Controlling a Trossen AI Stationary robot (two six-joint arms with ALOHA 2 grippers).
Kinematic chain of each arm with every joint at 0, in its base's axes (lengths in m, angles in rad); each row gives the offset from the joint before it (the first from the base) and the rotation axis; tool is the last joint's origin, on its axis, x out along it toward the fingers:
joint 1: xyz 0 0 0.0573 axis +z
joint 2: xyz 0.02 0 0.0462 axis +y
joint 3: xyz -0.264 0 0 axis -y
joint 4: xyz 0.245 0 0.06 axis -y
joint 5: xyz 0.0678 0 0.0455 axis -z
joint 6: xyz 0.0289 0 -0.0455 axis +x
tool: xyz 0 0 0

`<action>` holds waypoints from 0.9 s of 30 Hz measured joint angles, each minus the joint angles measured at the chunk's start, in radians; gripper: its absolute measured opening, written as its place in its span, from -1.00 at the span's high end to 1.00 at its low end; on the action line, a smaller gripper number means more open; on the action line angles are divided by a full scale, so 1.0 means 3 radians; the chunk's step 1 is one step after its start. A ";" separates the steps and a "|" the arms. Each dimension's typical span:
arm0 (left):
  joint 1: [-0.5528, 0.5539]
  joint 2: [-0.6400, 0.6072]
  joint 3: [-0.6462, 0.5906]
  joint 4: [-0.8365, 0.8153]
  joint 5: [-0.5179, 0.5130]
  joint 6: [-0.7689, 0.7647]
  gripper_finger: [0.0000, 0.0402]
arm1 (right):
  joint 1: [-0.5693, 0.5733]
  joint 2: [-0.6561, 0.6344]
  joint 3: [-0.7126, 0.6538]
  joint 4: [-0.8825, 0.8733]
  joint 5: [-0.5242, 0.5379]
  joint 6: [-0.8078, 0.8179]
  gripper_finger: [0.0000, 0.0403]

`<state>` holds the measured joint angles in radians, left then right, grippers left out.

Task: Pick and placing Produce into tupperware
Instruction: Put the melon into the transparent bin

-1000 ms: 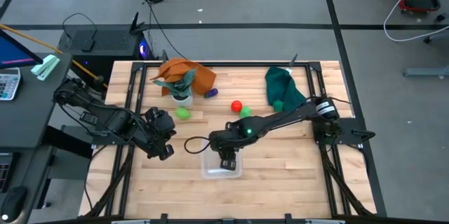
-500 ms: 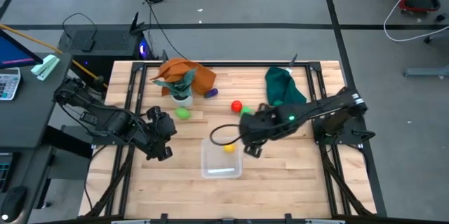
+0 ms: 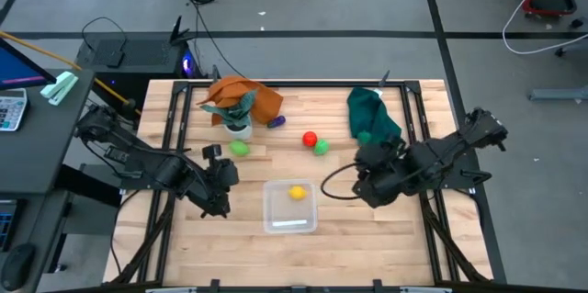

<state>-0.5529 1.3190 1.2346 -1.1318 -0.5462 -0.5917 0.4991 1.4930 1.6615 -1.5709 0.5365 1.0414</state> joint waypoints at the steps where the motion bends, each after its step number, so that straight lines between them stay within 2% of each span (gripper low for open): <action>1: 0.0000 0.0031 0.0000 0.0059 -0.0001 -0.0048 0.83 | 0.0041 -0.0055 -0.0117 -0.0003 0.0001 0.0068 0.01; 6: 0.0000 0.0206 0.0000 0.0444 0.0001 -0.0085 0.85 | 0.0279 -0.0379 -0.0765 0.0000 -0.0071 0.0365 0.01; 10: 0.0054 0.0406 0.0000 0.0540 0.0051 -0.0200 0.83 | 0.0483 -0.0608 -0.1234 0.0021 -0.0103 0.0584 0.01; 15: 0.0167 0.0645 0.0000 0.0340 0.0226 -0.0496 0.81 | 0.0724 -0.0846 -0.1708 0.0246 -0.0112 0.0778 0.01; 20: 0.0281 0.0811 0.0000 -0.0048 0.0239 -0.0827 0.82 | 0.0903 -0.1008 -0.2062 0.0675 -0.0142 0.0833 0.01; 27: 0.0398 0.0844 0.0000 -0.0272 0.0180 -0.0835 0.79 | 0.0945 -0.1042 -0.2204 0.0943 -0.0155 0.0841 0.01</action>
<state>-0.4335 1.5723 1.2346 -1.2133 -0.4921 -0.8423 0.7826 1.1805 1.0004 -1.2880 0.4899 1.2938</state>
